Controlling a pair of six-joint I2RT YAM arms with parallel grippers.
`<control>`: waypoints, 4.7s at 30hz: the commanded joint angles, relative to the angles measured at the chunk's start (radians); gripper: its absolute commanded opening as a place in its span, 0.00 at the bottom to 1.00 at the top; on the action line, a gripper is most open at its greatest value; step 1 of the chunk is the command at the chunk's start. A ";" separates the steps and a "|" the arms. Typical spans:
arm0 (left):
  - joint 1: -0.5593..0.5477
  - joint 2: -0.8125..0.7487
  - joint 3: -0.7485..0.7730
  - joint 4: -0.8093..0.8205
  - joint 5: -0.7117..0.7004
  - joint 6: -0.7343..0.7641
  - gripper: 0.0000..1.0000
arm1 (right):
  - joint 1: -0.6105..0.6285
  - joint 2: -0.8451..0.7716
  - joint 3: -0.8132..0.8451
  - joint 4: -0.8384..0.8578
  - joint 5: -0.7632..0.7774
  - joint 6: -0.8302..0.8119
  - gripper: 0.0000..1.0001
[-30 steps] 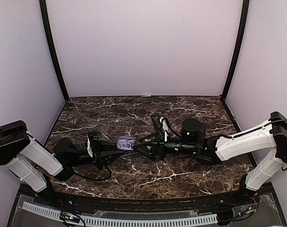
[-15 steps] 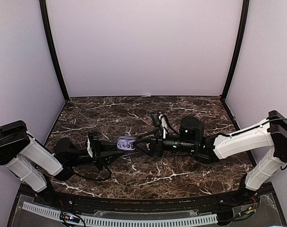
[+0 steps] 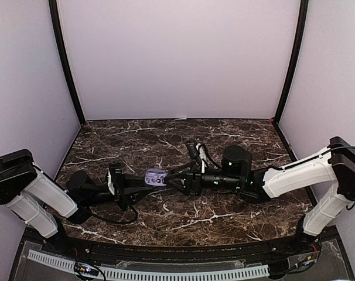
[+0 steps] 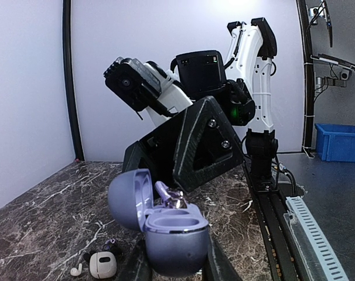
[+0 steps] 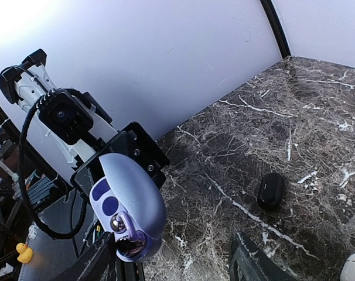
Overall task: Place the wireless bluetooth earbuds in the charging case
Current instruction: Adjust the left earbud in the left side groove of the charging case.
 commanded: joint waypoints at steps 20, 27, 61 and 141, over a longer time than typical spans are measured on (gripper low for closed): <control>-0.005 -0.040 0.012 0.110 0.010 -0.015 0.01 | -0.006 -0.125 -0.039 -0.129 -0.040 -0.159 0.41; -0.005 -0.092 0.031 -0.042 0.054 0.031 0.01 | -0.004 -0.158 0.069 -0.379 -0.162 -0.355 0.28; -0.005 -0.185 0.048 -0.342 0.110 0.238 0.01 | 0.077 -0.128 0.341 -0.862 -0.003 -0.852 0.23; -0.005 -0.206 0.059 -0.398 0.100 0.254 0.01 | 0.112 -0.025 0.454 -0.930 0.023 -0.843 0.17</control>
